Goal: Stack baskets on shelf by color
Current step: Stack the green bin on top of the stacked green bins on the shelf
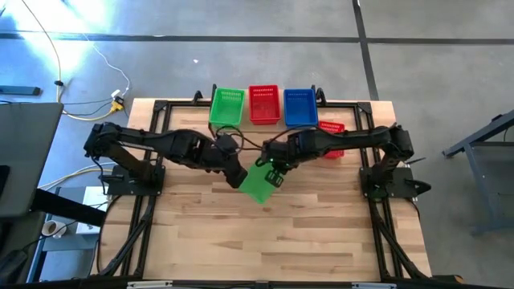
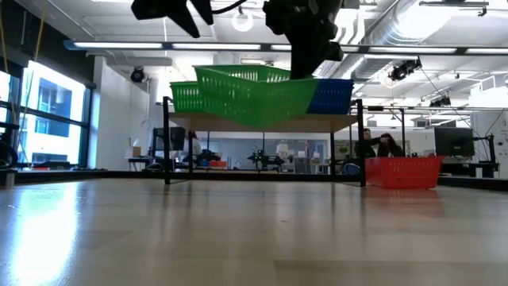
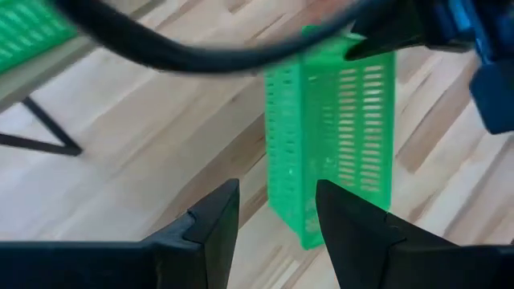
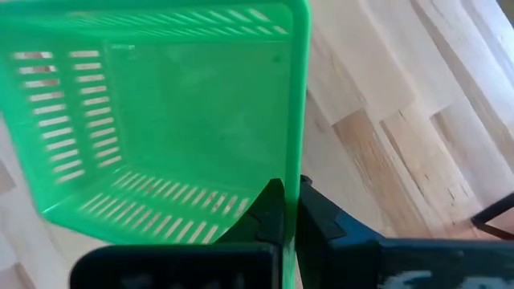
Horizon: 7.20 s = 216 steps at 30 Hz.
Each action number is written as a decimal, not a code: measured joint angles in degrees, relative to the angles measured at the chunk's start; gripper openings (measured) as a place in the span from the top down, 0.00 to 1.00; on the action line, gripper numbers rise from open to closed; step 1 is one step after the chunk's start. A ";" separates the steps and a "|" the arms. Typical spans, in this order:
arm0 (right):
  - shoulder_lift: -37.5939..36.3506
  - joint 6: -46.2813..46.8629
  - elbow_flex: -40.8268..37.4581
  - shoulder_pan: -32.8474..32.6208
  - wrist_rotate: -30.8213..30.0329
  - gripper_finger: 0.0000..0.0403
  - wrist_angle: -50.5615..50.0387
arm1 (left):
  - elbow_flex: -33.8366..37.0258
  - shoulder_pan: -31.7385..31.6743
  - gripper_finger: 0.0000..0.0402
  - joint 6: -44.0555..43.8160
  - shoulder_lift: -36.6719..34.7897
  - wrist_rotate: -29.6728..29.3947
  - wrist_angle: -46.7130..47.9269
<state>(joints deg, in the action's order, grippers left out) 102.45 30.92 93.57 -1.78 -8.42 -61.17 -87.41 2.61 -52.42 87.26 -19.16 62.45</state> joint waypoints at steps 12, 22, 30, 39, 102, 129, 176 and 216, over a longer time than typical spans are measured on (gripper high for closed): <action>-0.01 1.64 0.01 1.12 0.45 1.00 1.20 | 0.23 2.12 0.61 0.06 5.02 -0.86 -1.21; -0.01 1.62 -0.01 1.12 1.02 1.00 1.49 | 0.08 1.89 0.61 1.40 8.26 0.90 -3.61; -0.01 -1.27 -0.01 1.12 2.94 1.00 0.90 | 0.08 1.15 0.61 1.62 9.19 -0.70 -2.31; -0.01 -8.93 1.47 0.20 2.32 1.00 1.04 | 0.11 -0.24 0.61 6.59 10.09 2.62 -1.81; -12.97 6.17 4.30 1.48 -3.65 0.68 -2.04 | 0.08 -13.92 1.00 16.00 -3.85 2.69 3.36; -12.97 -10.08 4.23 14.19 -3.51 0.68 -2.70 | -5.28 -46.34 1.00 12.54 -6.57 16.38 0.84; -12.93 -13.03 4.19 15.26 -2.67 0.68 -4.22 | -6.17 -50.16 1.00 10.45 2.57 20.87 7.22; -12.93 -12.81 4.19 15.25 -2.74 0.68 -4.20 | -6.17 -50.16 0.81 9.53 4.77 20.48 7.16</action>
<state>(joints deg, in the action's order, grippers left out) 89.52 18.11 97.76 13.47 -11.16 -65.36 -93.58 -47.55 -42.89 92.03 1.32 69.60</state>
